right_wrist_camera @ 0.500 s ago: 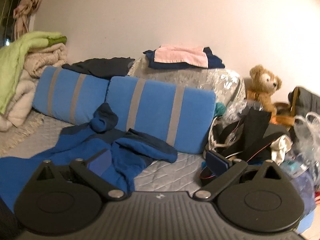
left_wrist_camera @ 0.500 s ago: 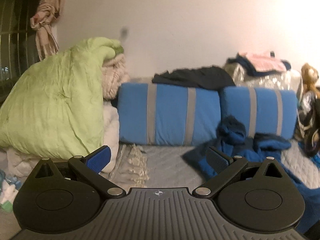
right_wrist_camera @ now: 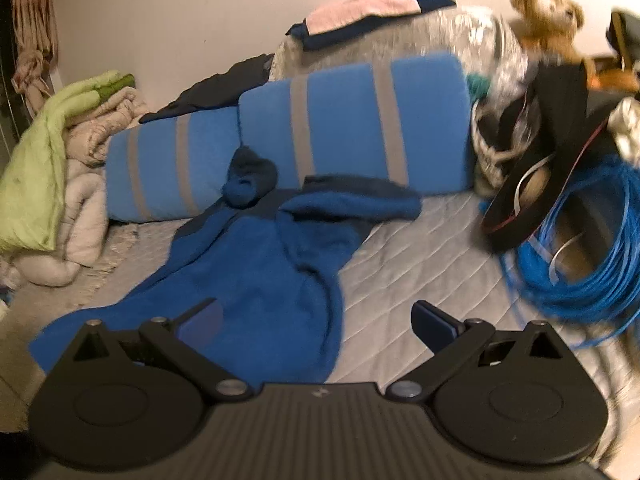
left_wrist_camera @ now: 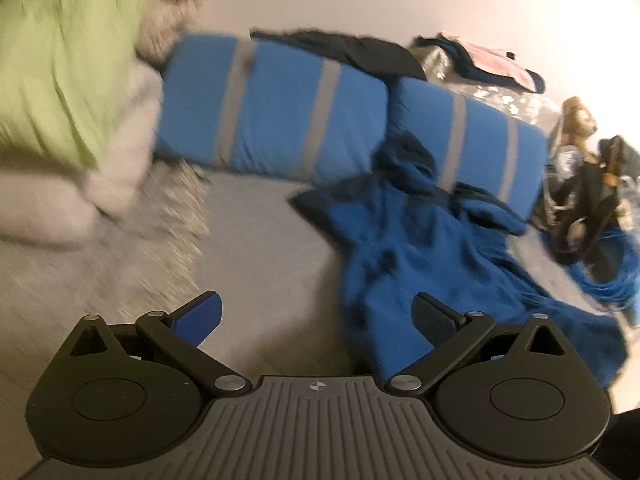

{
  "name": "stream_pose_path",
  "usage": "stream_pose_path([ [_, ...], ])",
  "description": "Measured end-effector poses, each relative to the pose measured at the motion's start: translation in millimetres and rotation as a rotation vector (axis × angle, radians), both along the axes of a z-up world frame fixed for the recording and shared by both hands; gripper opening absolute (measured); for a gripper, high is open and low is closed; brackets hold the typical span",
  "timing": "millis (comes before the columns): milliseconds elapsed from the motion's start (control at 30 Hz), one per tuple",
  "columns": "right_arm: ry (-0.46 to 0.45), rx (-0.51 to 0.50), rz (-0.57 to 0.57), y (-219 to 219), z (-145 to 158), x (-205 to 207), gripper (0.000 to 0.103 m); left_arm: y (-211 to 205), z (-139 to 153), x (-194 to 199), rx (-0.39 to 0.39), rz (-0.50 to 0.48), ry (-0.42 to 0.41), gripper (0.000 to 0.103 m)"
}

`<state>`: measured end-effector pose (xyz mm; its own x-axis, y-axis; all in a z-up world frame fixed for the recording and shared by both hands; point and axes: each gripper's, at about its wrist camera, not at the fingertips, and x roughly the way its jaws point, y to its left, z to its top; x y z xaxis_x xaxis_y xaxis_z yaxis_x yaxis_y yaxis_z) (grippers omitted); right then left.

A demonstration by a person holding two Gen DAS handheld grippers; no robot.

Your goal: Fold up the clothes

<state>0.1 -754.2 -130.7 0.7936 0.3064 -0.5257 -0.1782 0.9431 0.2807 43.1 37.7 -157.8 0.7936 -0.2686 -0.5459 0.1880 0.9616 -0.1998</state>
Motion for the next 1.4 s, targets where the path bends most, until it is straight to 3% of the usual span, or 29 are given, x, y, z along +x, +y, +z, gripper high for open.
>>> stream_pose_path([
  [167, 0.051, 0.077, 0.002, -4.1, -24.3, 4.0, 0.103, 1.8, -24.5, 2.3, -0.141, 0.021, 0.117, 0.103],
  [533, 0.195, 0.346, 0.167, 2.8, -98.5, 8.0, 0.099, 5.2, -53.3, 9.3, -0.329, 0.006, 0.195, 0.103],
  [633, 0.231, 0.401, 0.210, 8.4, -114.1, 10.5, 0.081, 6.3, -56.1, 9.6, -0.365, -0.002, 0.206, 0.103],
  [733, 0.260, 0.397, 0.243, 17.8, -117.2, 13.6, 0.045, 7.3, -58.9, 9.9, -0.401, -0.010, 0.217, 0.103],
  [767, 0.268, 0.392, 0.253, 20.7, -117.5, 14.3, 0.022, 7.6, -59.8, 10.0, -0.413, -0.013, 0.221, 0.103],
  [833, 0.280, 0.383, 0.246, 21.5, -113.9, 15.0, 0.008, 9.0, -60.4, 10.9, -0.434, -0.017, 0.230, 0.103],
  [1167, 0.252, 0.304, 0.037, -10.8, -80.3, 13.4, 0.005, 14.6, -69.1, 6.2, -0.556, -0.025, 0.280, 0.103],
  [1400, 0.278, 0.284, -0.048, -21.7, -86.3, 21.2, 0.005, 12.7, -88.9, 3.5, -0.728, -0.069, 0.338, 0.102],
])
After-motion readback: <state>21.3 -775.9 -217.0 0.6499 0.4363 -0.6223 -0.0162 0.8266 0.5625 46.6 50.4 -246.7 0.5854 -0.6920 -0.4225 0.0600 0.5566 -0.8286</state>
